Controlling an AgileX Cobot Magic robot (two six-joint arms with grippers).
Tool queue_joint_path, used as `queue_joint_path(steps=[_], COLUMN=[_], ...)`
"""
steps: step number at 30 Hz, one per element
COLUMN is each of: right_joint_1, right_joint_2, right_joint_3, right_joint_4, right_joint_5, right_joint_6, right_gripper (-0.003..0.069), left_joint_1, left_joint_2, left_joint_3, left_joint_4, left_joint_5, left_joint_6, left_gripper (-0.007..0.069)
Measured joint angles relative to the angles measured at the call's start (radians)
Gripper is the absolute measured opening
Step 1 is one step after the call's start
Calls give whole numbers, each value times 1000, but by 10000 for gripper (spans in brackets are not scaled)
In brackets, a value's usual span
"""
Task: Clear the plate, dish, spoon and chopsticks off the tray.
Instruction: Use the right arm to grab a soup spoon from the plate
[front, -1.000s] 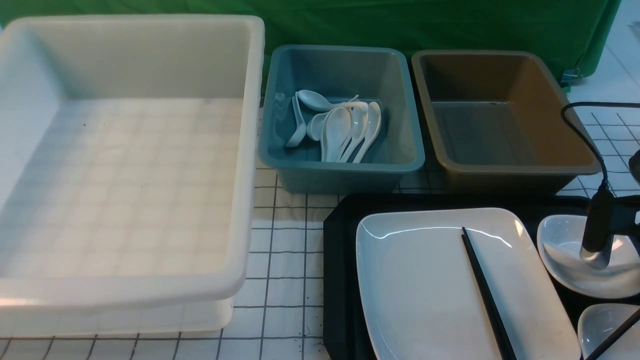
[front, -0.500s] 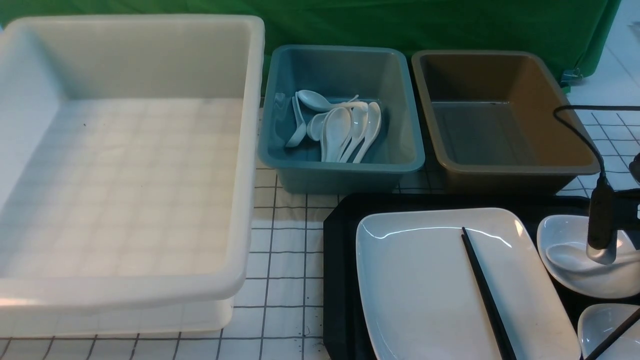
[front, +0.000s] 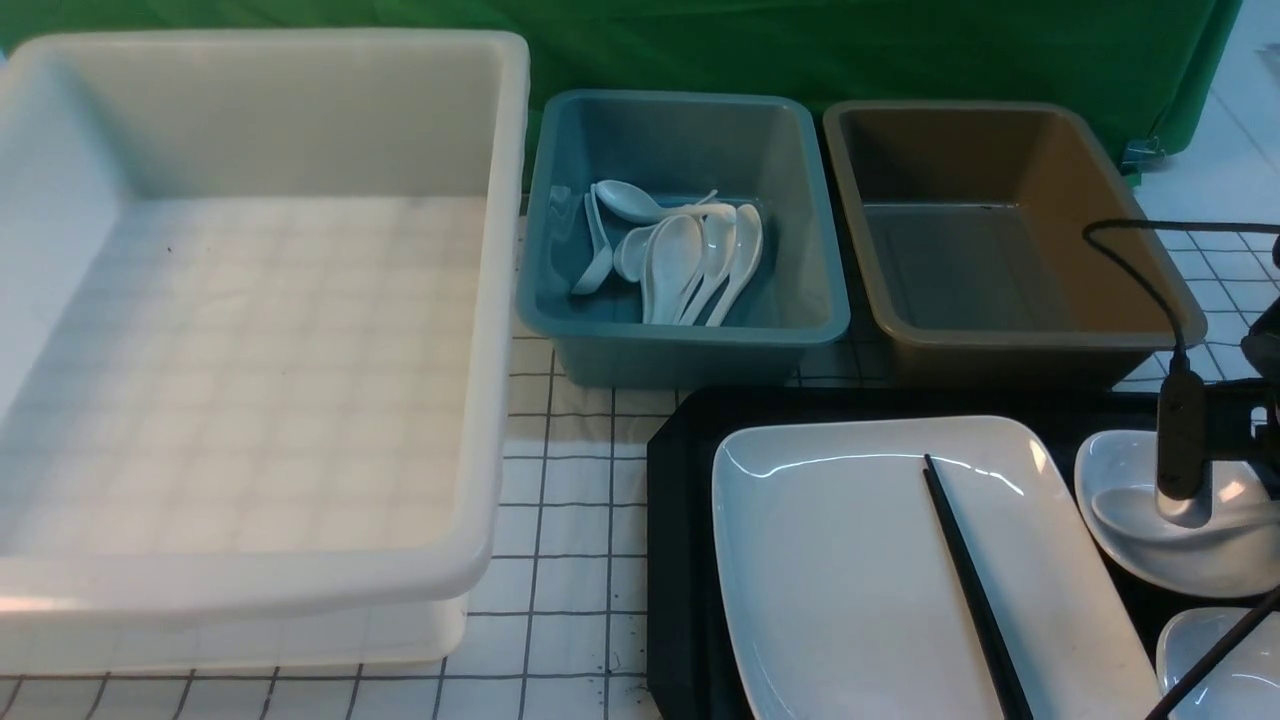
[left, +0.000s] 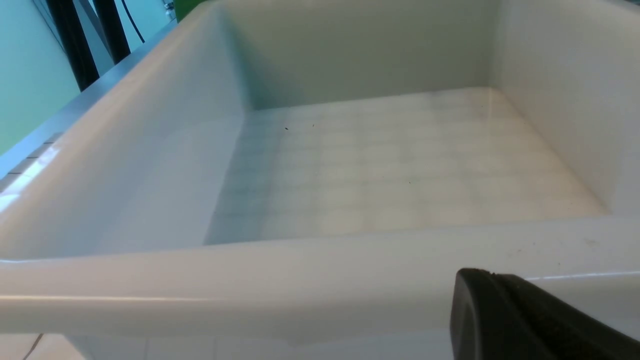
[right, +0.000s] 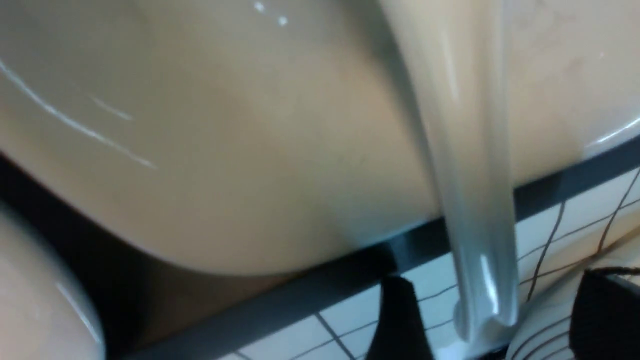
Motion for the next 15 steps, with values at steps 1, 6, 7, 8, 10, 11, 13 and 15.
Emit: queue_joint_path(steps=[1,6,7,8,10,11,13,15], right_joint_1=[0,3,8,11,15,18,22,22], right_joint_2=[5,17,17,16,8,-5,-21,-45], right_joint_3=[0,1,1,2,2,2,2,2], right_joint_4=[-5,0,5,7,10,13,13,14], right_joint_5=[12,45,55,60,63,67,73,90], right_joint_6=[0,0,0,1,0,0,0,0], right_gripper=[487,291,192,168,174,180,181,181], left_joint_1=[0,0,0,0,0,0,0,0], left_joint_2=[0,0,0,0,0,0,0,0], left_joint_3=[0,0,0,0,0,0,0,0], left_joint_4=[0,0,0,0,0,0,0,0], left_joint_5=[0,0,0,0,0,0,0,0], left_joint_6=[0,0,0,0,0,0,0,0], left_gripper=[21,21,21,21,21,21,21,21])
